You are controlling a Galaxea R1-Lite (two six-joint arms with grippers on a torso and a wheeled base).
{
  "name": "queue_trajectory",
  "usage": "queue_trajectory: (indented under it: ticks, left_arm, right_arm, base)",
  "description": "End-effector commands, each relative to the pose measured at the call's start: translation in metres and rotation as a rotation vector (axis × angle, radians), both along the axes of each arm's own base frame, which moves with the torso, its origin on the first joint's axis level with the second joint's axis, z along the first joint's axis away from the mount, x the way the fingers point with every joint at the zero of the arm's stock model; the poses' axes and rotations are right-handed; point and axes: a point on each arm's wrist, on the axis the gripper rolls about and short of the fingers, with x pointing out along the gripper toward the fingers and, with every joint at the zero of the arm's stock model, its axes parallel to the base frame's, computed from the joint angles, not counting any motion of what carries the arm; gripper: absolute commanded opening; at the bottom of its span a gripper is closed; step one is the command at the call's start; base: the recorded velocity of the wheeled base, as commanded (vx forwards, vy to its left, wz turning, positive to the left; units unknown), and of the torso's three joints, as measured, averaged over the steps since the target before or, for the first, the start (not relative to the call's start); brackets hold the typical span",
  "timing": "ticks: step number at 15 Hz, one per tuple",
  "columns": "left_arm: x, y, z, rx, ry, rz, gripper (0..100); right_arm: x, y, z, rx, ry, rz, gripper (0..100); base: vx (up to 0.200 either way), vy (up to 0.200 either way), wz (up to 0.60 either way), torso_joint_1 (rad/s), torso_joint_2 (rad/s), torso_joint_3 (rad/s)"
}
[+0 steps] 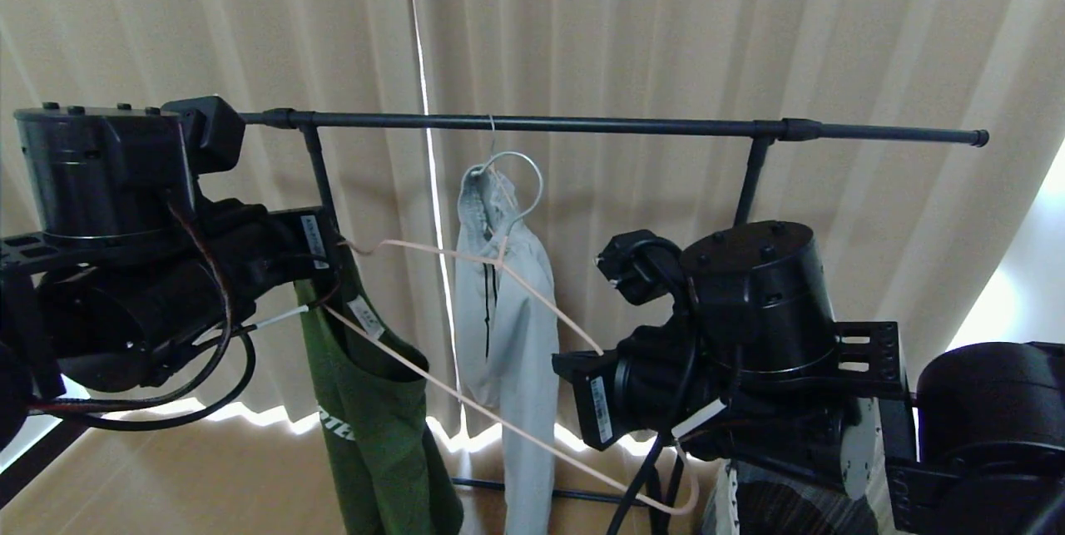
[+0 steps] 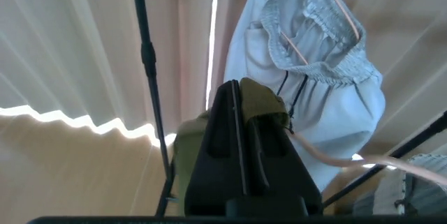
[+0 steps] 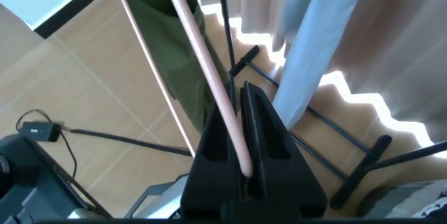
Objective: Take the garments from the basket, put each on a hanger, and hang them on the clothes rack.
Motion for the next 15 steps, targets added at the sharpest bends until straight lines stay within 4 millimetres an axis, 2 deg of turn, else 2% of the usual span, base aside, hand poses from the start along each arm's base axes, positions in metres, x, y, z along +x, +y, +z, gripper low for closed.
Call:
queue_trajectory:
  ticks: [1, 5, 9, 12, 15]
  left_arm:
    - [-0.014, -0.006, 0.009, -0.029, -0.017, -0.041, 0]
    - [-0.048, -0.035, 0.021, -0.130, 0.007, -0.196, 0]
    - [-0.049, -0.041, 0.031, -0.177, -0.015, -0.224, 0]
    - [-0.056, -0.050, 0.031, -0.216, -0.002, -0.291, 0]
    - [-0.057, -0.050, 0.033, -0.229, 0.004, -0.347, 0]
  right_arm:
    - [0.006, 0.007, -0.003, 0.004, 0.008, -0.014, 0]
    - [0.014, 0.019, -0.007, 0.012, 0.014, -0.014, 0]
    - [0.015, 0.027, -0.006, 0.028, 0.010, -0.006, 0]
    - [0.020, 0.037, -0.011, 0.054, -0.017, 0.001, 0]
    - [0.022, 0.040, -0.014, 0.054, -0.018, -0.003, 0]
  base:
    - [0.000, 0.000, 0.00, 0.000, 0.00, 0.000]
    - [0.000, 0.000, 0.00, 0.000, 0.00, 0.000]
    - [0.000, 0.000, 0.00, 0.000, 0.00, 0.000]
    - [0.000, 0.000, 0.00, 0.000, 0.00, 0.000]
    - [0.000, 0.000, 0.00, 0.000, 0.00, 0.000]
